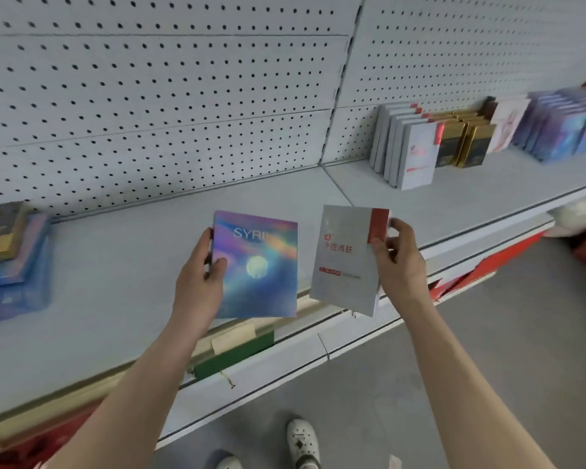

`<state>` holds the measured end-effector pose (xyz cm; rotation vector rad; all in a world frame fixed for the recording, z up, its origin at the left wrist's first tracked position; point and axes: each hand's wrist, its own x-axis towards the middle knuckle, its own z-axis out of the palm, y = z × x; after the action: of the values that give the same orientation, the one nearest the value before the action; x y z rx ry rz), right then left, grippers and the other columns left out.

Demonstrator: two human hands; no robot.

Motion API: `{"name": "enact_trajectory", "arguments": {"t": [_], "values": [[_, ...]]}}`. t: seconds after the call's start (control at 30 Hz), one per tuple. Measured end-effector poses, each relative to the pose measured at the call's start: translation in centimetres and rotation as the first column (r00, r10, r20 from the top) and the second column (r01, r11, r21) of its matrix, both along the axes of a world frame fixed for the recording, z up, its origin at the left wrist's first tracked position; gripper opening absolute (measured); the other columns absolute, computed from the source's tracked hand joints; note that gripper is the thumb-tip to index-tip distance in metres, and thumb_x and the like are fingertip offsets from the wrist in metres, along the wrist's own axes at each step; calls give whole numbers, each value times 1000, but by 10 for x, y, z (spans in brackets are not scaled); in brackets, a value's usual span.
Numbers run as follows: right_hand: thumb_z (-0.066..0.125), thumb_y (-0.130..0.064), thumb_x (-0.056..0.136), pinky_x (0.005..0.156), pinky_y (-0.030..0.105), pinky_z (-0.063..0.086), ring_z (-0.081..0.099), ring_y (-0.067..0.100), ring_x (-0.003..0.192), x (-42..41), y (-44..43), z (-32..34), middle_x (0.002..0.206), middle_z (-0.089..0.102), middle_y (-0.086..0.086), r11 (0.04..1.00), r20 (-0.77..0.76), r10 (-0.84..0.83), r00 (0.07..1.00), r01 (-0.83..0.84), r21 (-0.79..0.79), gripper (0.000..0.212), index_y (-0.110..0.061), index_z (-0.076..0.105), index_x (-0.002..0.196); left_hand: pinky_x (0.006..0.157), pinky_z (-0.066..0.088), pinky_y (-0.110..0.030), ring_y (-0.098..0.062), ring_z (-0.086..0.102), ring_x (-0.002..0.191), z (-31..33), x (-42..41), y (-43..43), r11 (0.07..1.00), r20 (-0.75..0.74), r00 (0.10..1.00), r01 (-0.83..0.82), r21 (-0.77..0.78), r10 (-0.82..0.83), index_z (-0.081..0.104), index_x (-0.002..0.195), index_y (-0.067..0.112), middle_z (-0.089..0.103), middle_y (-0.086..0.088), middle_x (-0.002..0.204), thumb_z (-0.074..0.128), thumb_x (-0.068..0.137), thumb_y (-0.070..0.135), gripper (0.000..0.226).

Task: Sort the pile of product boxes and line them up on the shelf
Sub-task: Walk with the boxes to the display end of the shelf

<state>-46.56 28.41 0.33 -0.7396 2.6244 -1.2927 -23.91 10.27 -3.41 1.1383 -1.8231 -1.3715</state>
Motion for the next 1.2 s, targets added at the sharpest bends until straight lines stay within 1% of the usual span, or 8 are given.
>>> {"name": "enact_trajectory", "arguments": {"t": [0.13,0.23,0.3,0.5,0.7,0.93,1.07,1.2], "values": [[50,-31,98,58,30,44,59,10,73,-28,48,-3,83,59,-9,993,7,-94,996,94,-66,30,-27,43,127,108,38,-39,-14,50,122,0,-45,31,997,31,997,73,-38,-72,37,147,31,50,8,142,47,98,13,52],[52,-28,97,61,34,43,56,16,65,-61,89,-9,72,56,-7,980,30,-167,985,169,-105,27,-26,45,123,104,36,-28,-7,47,118,3,-92,60,989,50,991,131,-75,-127,36,148,29,45,10,145,46,99,14,52],[52,-27,97,59,33,39,50,14,59,-88,121,-14,64,51,-6,972,26,-208,978,210,-105,24,-23,47,120,102,36,-27,-10,48,121,3,-129,84,981,53,985,167,-102,-162,36,148,28,45,11,146,46,99,15,51],[54,-31,95,60,30,41,56,14,73,-183,228,-14,81,59,-9,949,83,-300,950,306,-76,22,-23,50,115,106,36,-30,-11,48,124,-5,-251,172,970,-23,971,235,-70,-237,36,147,30,45,15,142,46,99,12,52],[55,-27,95,63,34,44,57,21,72,-274,308,-2,76,59,-1,926,28,-368,929,369,-73,21,-23,50,114,107,38,-36,-14,48,128,-3,-364,246,949,-64,948,308,-68,-312,37,147,28,47,10,142,46,98,10,53],[57,-27,93,58,22,40,52,10,64,-377,332,13,76,59,-2,910,-2,-394,919,390,-142,21,-23,51,113,106,38,-32,-13,48,126,3,-467,268,936,-84,934,341,-94,-348,37,147,26,46,12,142,47,98,11,52],[56,-27,94,60,30,40,50,13,64,-434,319,14,70,53,-7,926,-14,-354,935,348,-143,21,-22,50,113,108,40,-44,-18,50,127,-2,-524,256,953,-85,951,289,-90,-297,39,146,27,50,4,143,46,98,14,50],[56,-28,94,59,28,38,50,15,65,-488,302,15,69,53,-8,943,-23,-311,950,305,-132,20,-21,51,112,108,40,-45,-16,49,127,3,-573,246,968,-78,966,244,-59,-249,37,147,28,48,5,144,45,99,14,50]]}}
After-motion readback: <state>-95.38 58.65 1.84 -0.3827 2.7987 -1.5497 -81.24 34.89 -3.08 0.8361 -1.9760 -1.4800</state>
